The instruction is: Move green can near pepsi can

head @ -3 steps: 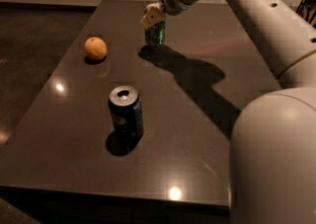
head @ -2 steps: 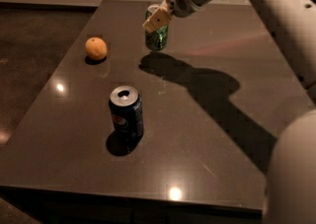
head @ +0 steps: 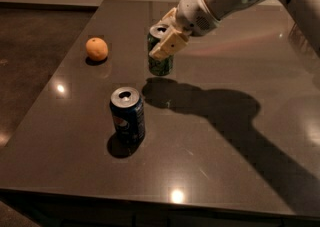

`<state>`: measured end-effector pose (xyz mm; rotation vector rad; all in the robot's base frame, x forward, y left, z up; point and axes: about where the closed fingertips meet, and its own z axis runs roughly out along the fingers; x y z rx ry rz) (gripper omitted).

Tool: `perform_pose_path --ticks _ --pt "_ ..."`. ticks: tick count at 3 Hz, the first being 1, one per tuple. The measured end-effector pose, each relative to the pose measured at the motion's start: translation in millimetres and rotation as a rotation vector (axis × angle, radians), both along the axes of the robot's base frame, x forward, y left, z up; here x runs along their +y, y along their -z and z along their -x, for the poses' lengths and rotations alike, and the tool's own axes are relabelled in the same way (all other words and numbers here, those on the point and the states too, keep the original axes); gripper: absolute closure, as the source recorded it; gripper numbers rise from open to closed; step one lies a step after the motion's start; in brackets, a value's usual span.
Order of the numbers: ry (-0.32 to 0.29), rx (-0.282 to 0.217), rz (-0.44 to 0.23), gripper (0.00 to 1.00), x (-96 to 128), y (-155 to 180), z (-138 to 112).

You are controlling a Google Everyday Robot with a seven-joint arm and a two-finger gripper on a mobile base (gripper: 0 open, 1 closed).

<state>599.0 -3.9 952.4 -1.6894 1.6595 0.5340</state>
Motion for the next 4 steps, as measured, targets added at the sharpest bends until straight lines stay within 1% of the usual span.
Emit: perform_pose_path --ticks 1,2,3,4 --pt "-0.155 -0.044 0.063 1.0 0.6 13.6 40.9" --pt "-0.275 -0.047 0.109 1.0 5.2 28.1 67.2" --pt "-0.372 -0.019 0.119 1.0 12.2 35.4 87.0" --pt "-0.437 0.016 0.126 1.0 17.6 35.8 98.0"
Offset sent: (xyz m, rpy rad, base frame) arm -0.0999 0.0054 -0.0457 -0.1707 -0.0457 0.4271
